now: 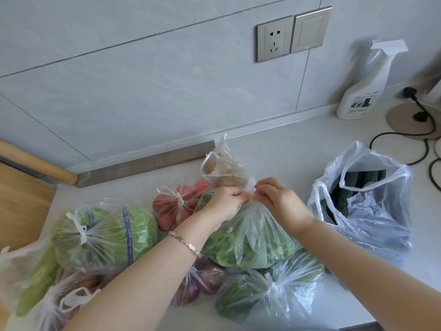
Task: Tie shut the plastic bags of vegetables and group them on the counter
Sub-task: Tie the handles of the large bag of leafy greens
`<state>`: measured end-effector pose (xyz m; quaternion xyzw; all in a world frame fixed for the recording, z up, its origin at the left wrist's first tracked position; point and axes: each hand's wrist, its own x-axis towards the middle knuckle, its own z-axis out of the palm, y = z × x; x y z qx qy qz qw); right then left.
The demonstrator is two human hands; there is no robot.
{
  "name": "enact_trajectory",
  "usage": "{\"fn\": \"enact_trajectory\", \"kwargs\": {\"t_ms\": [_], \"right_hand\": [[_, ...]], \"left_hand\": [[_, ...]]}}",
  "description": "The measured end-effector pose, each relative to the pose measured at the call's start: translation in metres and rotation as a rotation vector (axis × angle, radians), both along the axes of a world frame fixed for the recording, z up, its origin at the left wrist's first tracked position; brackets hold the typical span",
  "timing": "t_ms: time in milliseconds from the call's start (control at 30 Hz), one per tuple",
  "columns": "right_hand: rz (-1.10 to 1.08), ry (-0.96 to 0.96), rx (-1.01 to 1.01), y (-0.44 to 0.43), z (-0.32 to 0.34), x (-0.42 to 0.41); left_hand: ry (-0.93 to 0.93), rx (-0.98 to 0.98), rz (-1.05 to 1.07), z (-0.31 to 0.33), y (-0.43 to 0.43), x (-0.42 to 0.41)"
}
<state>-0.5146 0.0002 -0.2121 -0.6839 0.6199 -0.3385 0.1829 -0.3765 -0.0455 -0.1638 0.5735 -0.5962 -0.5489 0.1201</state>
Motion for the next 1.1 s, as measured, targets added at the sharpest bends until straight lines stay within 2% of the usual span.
{"fn": "enact_trajectory", "kwargs": {"t_ms": [133, 267, 333, 467, 533, 600, 700, 800, 867, 1000, 1100], "right_hand": [[0.248, 0.136, 0.038, 0.008, 0.001, -0.012], [0.235, 0.23, -0.071, 0.022, -0.002, -0.022], [0.184, 0.174, -0.066, 0.025, -0.004, -0.02], [-0.04, -0.096, 0.159, 0.019, 0.004, -0.009], [-0.078, -0.054, 0.405, 0.009, 0.007, 0.001], [-0.065, 0.046, 0.487, -0.004, 0.003, 0.012], [-0.072, 0.166, 0.412, -0.015, 0.012, 0.009], [-0.058, 0.227, 0.276, -0.027, 0.033, -0.016], [-0.051, 0.266, 0.162, -0.04, 0.054, -0.035], [-0.147, 0.283, -0.005, -0.075, 0.09, -0.08], [-0.234, 0.288, 0.066, -0.097, 0.09, -0.105]], "left_hand": [[-0.069, -0.094, -0.004, -0.006, -0.004, 0.005], [-0.217, -0.224, -0.052, -0.018, -0.014, 0.01], [-0.245, -0.268, -0.046, -0.019, -0.013, 0.008], [-0.238, -0.389, -0.031, -0.011, -0.012, 0.006], [-0.212, -0.409, -0.103, -0.002, -0.013, 0.005], [-0.206, -0.423, -0.167, 0.007, -0.013, 0.001], [-0.156, -0.46, -0.16, 0.014, -0.013, -0.001], [-0.041, -0.456, 0.002, 0.019, -0.025, 0.006], [-0.031, -0.487, 0.112, 0.019, -0.038, 0.012], [-0.205, -0.612, 0.264, 0.005, -0.072, 0.019], [-0.461, -0.486, 0.154, -0.007, -0.089, 0.016]]}}
